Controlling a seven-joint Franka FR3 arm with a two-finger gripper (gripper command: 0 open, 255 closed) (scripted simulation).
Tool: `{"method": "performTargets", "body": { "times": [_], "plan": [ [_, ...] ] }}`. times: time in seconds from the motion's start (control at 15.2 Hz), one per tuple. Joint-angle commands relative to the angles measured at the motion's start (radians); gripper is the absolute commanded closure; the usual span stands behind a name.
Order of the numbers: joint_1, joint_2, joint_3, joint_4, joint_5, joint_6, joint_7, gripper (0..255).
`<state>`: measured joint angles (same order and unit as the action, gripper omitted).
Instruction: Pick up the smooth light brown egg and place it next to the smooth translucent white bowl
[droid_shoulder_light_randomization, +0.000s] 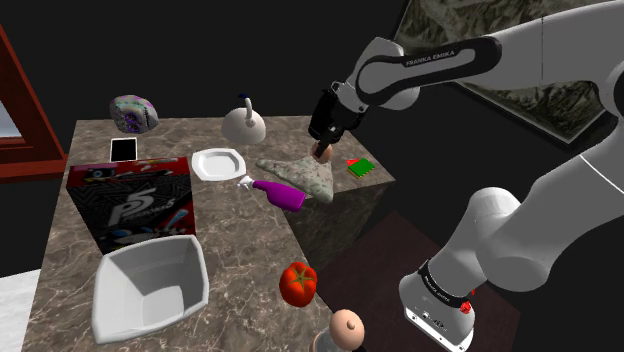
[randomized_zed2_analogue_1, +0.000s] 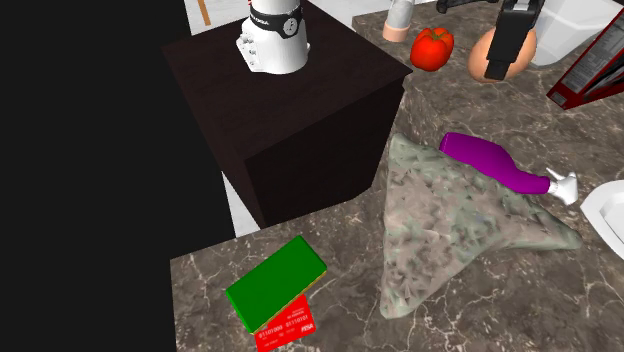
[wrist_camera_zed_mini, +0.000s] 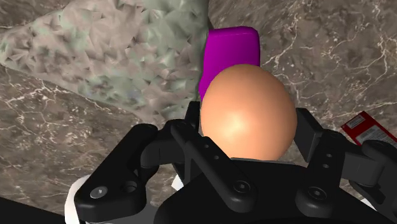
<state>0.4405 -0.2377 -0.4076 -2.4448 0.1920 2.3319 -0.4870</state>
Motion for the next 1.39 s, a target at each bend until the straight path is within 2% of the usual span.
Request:
{"method": "performTargets", "body": {
  "times": [0.0,0.66,1.32],
  "plan": [
    [0.025,0.023,0.029,0.019,0.015,0.011,0.043,255],
    [0.14,0.155,0.169,0.137,0.056,0.06,0.262,255],
    [0.24,0.352,0.269,0.369,0.048,0.058,0.474,255]
  ]
}}
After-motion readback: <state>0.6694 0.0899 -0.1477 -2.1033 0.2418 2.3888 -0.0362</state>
